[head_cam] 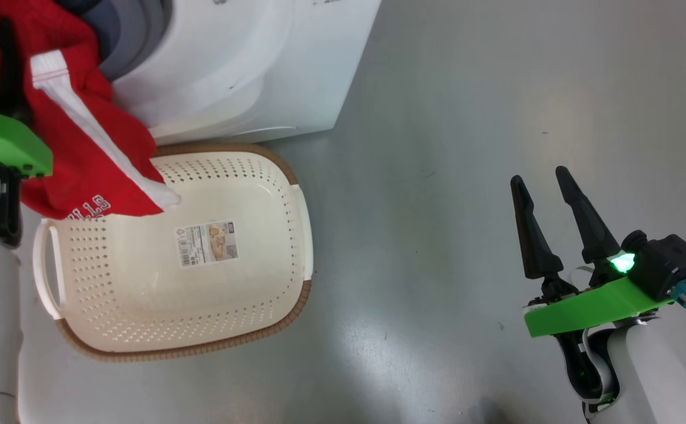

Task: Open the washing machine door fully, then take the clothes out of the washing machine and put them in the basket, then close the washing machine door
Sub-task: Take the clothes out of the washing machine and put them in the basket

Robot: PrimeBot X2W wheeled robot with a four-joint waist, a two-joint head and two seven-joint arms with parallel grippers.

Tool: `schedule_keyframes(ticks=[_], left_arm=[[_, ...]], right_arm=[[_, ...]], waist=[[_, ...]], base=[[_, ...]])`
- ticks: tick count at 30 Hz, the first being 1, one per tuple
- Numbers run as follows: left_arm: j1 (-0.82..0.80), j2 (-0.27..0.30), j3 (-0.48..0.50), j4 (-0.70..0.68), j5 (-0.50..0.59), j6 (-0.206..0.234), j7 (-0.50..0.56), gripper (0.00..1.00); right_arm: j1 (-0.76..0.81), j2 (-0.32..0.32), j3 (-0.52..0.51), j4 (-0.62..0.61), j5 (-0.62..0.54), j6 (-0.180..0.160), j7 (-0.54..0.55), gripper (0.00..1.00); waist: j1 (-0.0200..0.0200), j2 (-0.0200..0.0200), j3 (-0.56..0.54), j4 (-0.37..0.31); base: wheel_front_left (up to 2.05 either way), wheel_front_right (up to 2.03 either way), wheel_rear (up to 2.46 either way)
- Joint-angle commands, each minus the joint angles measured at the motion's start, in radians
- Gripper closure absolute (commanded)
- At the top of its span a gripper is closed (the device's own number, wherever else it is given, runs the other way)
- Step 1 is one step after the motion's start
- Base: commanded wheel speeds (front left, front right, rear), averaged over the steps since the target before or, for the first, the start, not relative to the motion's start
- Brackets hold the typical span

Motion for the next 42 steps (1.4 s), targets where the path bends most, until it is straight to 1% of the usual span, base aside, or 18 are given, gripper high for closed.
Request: schedule_keyframes(ticks=[1,2,3,4,5,12,17,26,31,42], left_arm=[[-0.01,0.06,0.017,0.004,0.015,0.001,-0.005,0.0],[-0.013,0.061,0.018,0.014,0.016,0.001,-0.005,0.12],[-0.017,0.062,0.019,0.022,0.017,0.001,-0.005,0.54],[-0.021,0.063,0.017,0.027,0.019,0.001,-0.005,0.74],[-0.024,0.064,0.015,0.03,0.019,0.001,-0.005,1.0],[-0.01,0.05,0.001,0.012,0.002,0.001,-0.005,1.0],[0.04,0.03,-0.016,-0.045,-0.022,0.001,-0.005,1.0],[0.2,-0.019,-0.043,-0.187,-0.069,0.001,-0.005,1.0],[0.279,-0.059,-0.039,-0.26,-0.089,0.001,-0.005,1.0],[0.464,-0.135,-0.059,-0.381,-0.09,0.001,-0.005,1.0]], right_arm=[[0.001,0.002,0.027,-0.023,0.007,0.005,-0.006,0.0],[0.001,0.002,0.027,-0.023,0.007,0.005,-0.006,0.0],[0.0,0.002,0.027,-0.024,0.007,0.005,-0.006,0.0],[-0.001,0.003,0.027,-0.025,0.006,0.005,-0.006,0.0],[-0.001,0.003,0.026,-0.025,0.006,0.005,-0.006,0.0],[0.0,0.005,0.016,-0.026,0.004,0.005,-0.006,0.0],[0.002,0.006,0.008,-0.026,0.002,0.005,-0.006,0.0],[0.014,0.001,-0.006,-0.02,0.002,0.005,-0.006,0.0],[0.029,-0.005,-0.02,-0.019,0.002,0.005,-0.006,0.0],[0.047,-0.014,-0.032,-0.015,0.003,0.005,-0.006,0.0]], waist=[[0.0,-0.0001,0.004,-0.007],[0.0,-0.0001,0.006,-0.008],[0.0,-0.0001,0.007,-0.01],[0.0,-0.0001,0.008,-0.011],[0.0,-0.0001,0.009,-0.012],[0.0,-0.0001,0.007,-0.002],[0.0,-0.0001,-0.005,0.016],[0.0,-0.0001,-0.044,0.06],[0.0,-0.0001,-0.065,0.089],[0.0,-0.0001,-0.094,0.128]], base=[[0.0,0.0,0.0],[0.0,0.0,0.0],[0.0,0.0,0.0],[0.0,0.0,0.0],[0.0,0.0,0.0],[0.0,0.0,0.0],[0.0,0.0,0.0],[0.0,0.0,0.0],[0.0,0.0,0.0],[0.0,0.0,0.0]])
